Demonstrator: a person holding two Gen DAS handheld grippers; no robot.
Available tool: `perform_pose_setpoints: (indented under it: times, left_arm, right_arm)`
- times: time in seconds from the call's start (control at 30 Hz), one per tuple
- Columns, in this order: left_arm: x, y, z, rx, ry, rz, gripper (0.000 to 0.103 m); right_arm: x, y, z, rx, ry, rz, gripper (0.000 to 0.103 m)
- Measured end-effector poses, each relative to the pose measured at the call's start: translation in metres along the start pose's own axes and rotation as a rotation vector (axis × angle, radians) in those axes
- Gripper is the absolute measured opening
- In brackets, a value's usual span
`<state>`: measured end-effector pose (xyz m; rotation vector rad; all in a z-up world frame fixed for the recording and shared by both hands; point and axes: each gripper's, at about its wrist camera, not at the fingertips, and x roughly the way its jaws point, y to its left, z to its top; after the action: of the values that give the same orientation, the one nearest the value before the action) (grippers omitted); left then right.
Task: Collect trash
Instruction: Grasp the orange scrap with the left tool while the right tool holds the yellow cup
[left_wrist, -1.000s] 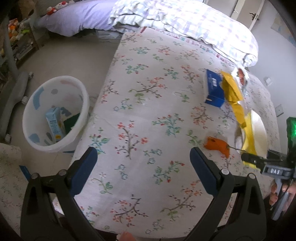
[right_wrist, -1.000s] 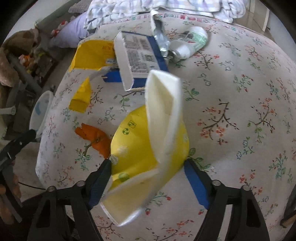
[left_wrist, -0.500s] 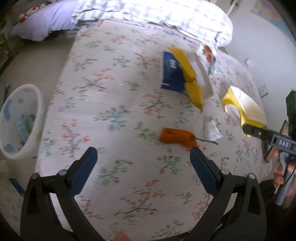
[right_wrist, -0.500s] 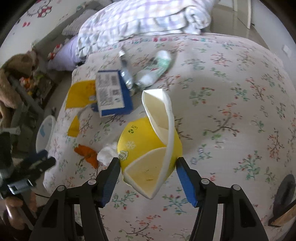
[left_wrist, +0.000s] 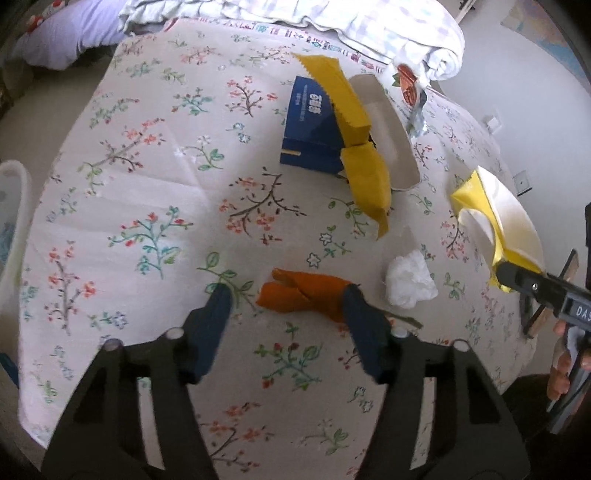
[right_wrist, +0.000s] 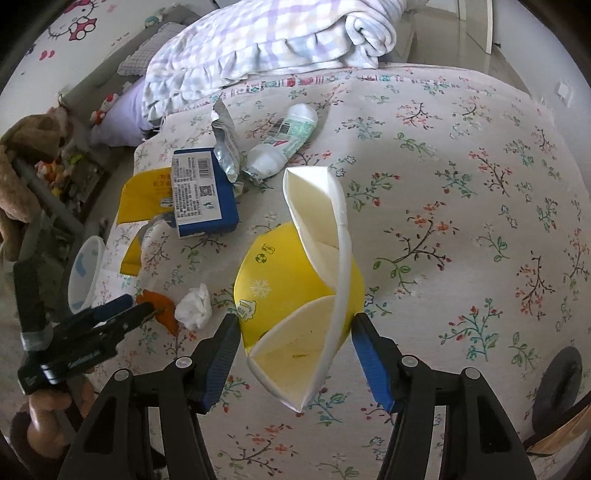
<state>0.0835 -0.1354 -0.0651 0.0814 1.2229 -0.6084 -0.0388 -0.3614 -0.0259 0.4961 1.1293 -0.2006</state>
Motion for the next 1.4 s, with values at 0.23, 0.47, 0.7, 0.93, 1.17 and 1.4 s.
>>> perform_pose_setpoints:
  times: [0.23, 0.47, 0.7, 0.93, 1.17, 1.4]
  left_arm:
    - [0.002, -0.007, -0.001, 0.034, 0.001, -0.038, 0.036]
    - [-0.012, -0.007, -0.002, 0.035, -0.022, -0.070, 0.012]
    - [-0.032, 0.004, -0.002, 0.034, -0.071, -0.071, 0.012]
    - [-0.051, 0.027, -0.002, -0.008, -0.113, -0.049, 0.012]
    - [-0.073, 0.056, -0.001, -0.054, -0.172, -0.008, 0.012]
    - [-0.094, 0.097, -0.001, -0.118, -0.220, 0.034, 0.012]
  right_arm:
    - [-0.001, -0.005, 0.002, 0.013, -0.001, 0.001, 0.064]
    - [-0.005, 0.002, 0.002, -0.009, -0.021, -0.003, 0.063]
    - [-0.008, 0.022, 0.005, -0.043, -0.042, 0.014, 0.063]
    - [-0.011, 0.055, 0.007, -0.094, -0.045, 0.068, 0.062]
    - [-0.018, 0.092, 0.007, -0.148, -0.051, 0.145, 0.062]
    - [-0.014, 0.128, 0.013, -0.175, -0.031, 0.221, 0.062]
